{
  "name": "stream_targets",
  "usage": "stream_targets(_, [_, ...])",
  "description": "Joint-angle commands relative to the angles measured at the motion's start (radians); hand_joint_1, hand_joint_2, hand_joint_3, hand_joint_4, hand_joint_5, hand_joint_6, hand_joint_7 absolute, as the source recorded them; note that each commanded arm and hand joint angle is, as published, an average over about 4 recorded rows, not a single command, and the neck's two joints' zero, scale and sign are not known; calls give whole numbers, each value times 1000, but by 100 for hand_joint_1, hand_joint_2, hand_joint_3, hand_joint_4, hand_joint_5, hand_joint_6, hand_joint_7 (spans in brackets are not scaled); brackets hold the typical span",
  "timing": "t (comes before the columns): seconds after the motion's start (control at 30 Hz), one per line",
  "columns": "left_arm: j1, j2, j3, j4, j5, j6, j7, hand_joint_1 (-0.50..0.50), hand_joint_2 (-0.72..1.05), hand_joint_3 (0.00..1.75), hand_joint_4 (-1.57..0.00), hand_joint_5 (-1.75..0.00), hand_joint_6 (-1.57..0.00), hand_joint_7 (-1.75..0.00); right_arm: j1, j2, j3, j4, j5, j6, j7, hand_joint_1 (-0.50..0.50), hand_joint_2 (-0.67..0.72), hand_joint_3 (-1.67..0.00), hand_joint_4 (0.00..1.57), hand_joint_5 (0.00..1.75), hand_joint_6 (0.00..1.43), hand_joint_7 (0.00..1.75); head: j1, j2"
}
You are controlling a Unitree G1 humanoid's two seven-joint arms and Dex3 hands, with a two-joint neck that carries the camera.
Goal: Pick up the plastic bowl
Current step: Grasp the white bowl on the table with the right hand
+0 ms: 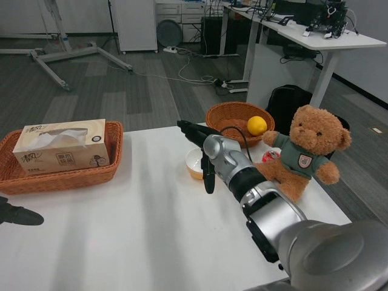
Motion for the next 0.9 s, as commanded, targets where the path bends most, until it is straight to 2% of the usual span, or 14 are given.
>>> stream_targets(0.03, [6, 0, -3, 3, -7, -1, -3, -50, -70, 9, 0, 0, 0, 0, -70, -13, 35, 125, -17, -29, -35, -33, 47, 0, 0, 0, 0, 0, 0, 0])
stream_targets(0.23, [9, -5, -6, 3, -9, -1, -3, -50, -68, 7, 0, 0, 0, 0, -146, -13, 92, 303, -26, -49, -65, -33, 47, 0, 0, 0, 0, 0, 7, -16])
stream_targets(0.3, [9, -6, -6, 3, -9, -1, -3, -50, -66, 7, 0, 0, 0, 0, -155, -12, 111, 322, -50, -35, -70, -33, 47, 0, 0, 0, 0, 0, 12, -22])
stream_targets(0.5, [16, -7, -3, 4, -15, -1, -3, -50, -64, 9, 0, 0, 0, 0, -139, -10, 135, 283, -94, 31, -85, -38, 47, 0, 0, 0, 0, 0, 19, -32])
stream_targets(0.9, [5, -6, 2, 53, -22, -1, -3, -50, -68, 7, 0, 0, 0, 0, -94, -8, 91, 278, -95, 32, -93, -38, 47, 0, 0, 0, 0, 0, 22, -50])
